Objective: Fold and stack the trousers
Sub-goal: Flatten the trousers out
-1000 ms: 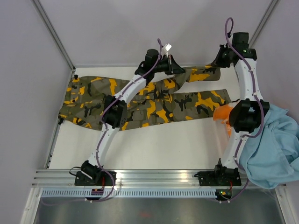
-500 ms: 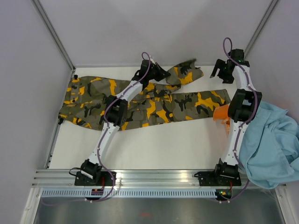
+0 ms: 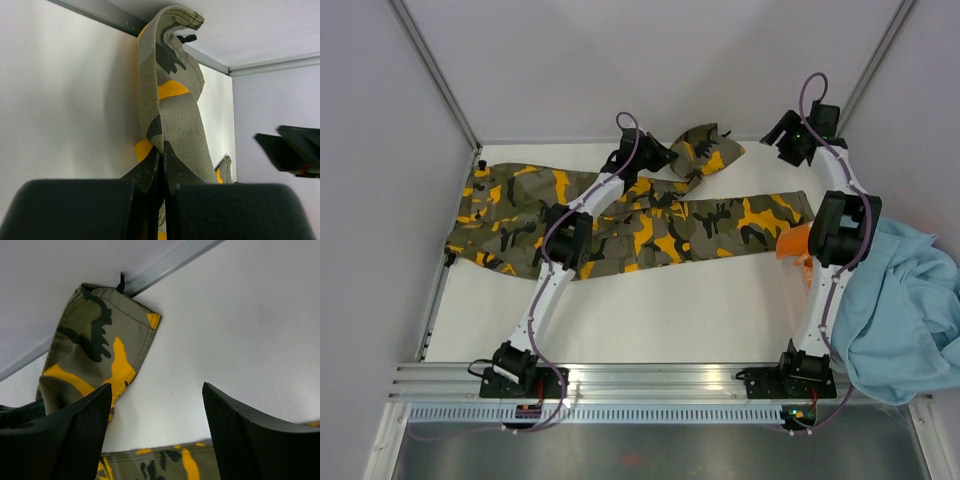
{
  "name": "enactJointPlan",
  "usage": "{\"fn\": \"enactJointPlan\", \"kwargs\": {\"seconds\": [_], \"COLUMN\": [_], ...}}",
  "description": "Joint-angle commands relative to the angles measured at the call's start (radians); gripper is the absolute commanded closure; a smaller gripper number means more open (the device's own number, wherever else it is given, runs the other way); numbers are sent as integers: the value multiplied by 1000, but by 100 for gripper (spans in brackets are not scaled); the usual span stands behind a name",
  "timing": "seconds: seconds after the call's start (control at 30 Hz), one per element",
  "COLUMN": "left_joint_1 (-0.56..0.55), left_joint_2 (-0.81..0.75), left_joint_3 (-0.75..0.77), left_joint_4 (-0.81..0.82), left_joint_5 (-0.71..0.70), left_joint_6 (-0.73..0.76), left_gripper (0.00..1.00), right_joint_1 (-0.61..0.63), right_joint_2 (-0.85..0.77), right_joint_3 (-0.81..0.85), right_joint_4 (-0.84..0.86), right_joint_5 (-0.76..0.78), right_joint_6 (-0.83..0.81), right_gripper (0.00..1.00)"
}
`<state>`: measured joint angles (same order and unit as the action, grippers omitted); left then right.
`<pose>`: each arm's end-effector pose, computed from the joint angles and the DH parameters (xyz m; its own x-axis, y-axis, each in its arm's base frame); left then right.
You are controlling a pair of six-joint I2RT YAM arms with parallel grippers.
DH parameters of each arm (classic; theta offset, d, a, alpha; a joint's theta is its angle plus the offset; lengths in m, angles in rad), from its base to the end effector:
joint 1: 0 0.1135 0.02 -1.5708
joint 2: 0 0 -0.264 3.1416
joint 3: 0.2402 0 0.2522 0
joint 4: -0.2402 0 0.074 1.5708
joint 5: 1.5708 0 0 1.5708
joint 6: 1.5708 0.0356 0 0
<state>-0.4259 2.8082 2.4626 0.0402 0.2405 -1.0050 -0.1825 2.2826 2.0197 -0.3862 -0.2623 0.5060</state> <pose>0.5646 -0.2654 0.1407 -0.6601 -0.6008 -0.4508 0.0949 0.5287 -0.8435 0.5238 -0.0873 0.2422 -0.5334 0.5745 -0.6208 0.2638 0.8104 0.5232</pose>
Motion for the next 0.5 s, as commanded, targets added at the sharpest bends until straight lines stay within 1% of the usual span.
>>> {"fn": "enactJointPlan", "kwargs": {"seconds": [0.0, 0.03, 0.1, 0.2, 0.27, 0.33, 0.47], "left_joint_1": [-8, -10, -13, -16, -16, -16, -16], "left_joint_2": [4, 2, 2, 0, -7, -12, -18], "left_joint_3": [-4, -5, -5, -7, -14, -25, -37], "left_joint_4": [33, 35, 38, 36, 36, 43, 75], "left_joint_5": [11, 14, 20, 26, 28, 32, 60], "left_joint_6": [12, 17, 20, 25, 28, 29, 10], "left_gripper": [98, 98, 98, 98, 98, 98, 97], "right_joint_1": [52, 60, 90, 129, 146, 153, 175], "right_joint_2": [69, 72, 78, 89, 98, 109, 135], "right_joint_3": [-44, -59, -104, -131, -168, -203, -216], "right_joint_4": [127, 171, 201, 217, 271, 331, 379], "right_joint_5": [-67, -77, -68, -35, -37, -37, -26], "right_joint_6": [231, 264, 320, 342, 388, 448, 497], "right_gripper": [20, 20, 20, 19, 19, 20, 23]}}
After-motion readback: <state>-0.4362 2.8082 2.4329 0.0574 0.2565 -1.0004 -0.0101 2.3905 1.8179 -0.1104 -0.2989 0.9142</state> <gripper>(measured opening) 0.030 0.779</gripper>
